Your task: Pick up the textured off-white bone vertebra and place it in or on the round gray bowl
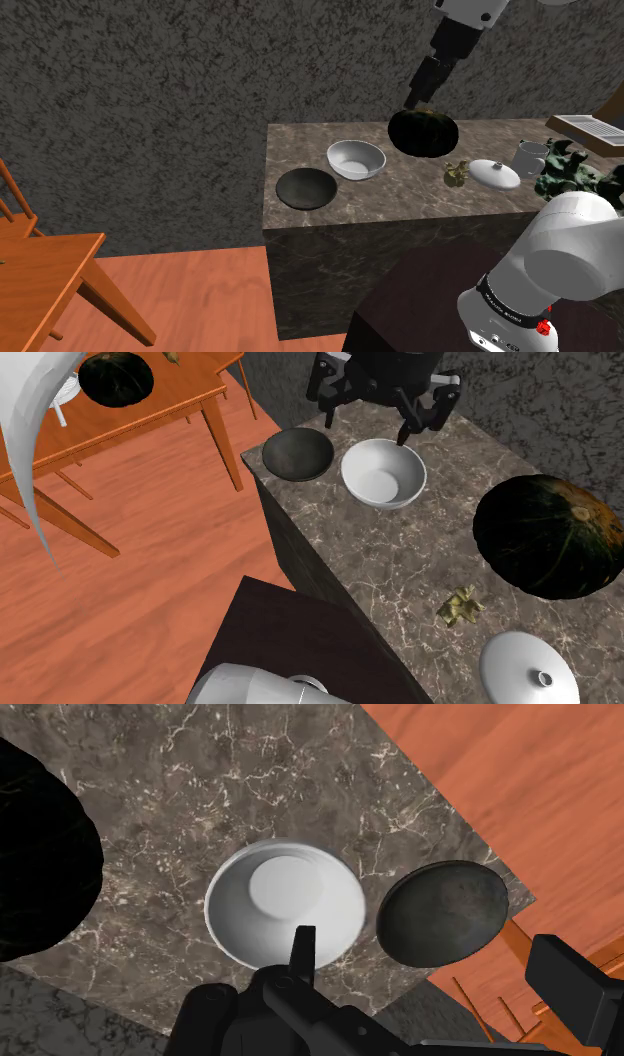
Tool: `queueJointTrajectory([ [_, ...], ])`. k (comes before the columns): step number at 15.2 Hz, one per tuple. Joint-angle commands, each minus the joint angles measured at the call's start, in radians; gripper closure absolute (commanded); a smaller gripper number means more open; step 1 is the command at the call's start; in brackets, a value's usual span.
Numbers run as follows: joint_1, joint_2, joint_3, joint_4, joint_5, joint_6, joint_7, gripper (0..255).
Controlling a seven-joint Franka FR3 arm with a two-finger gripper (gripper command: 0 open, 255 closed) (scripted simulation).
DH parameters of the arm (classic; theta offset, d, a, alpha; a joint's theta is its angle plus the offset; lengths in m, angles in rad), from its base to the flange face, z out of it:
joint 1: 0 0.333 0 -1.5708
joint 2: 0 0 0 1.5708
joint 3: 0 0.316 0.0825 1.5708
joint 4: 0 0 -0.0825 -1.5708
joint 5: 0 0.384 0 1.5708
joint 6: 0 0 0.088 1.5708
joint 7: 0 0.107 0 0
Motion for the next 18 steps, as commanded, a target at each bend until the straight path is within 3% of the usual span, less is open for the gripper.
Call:
queueJointTrajectory([
  [1, 0.0, 0.0, 0.0, 0.0, 0.0, 0.0, 0.0, 0],
  [18, -0.175, 0.013, -0.308, -0.269, -0.167, 0.177, -0.233, 0],
])
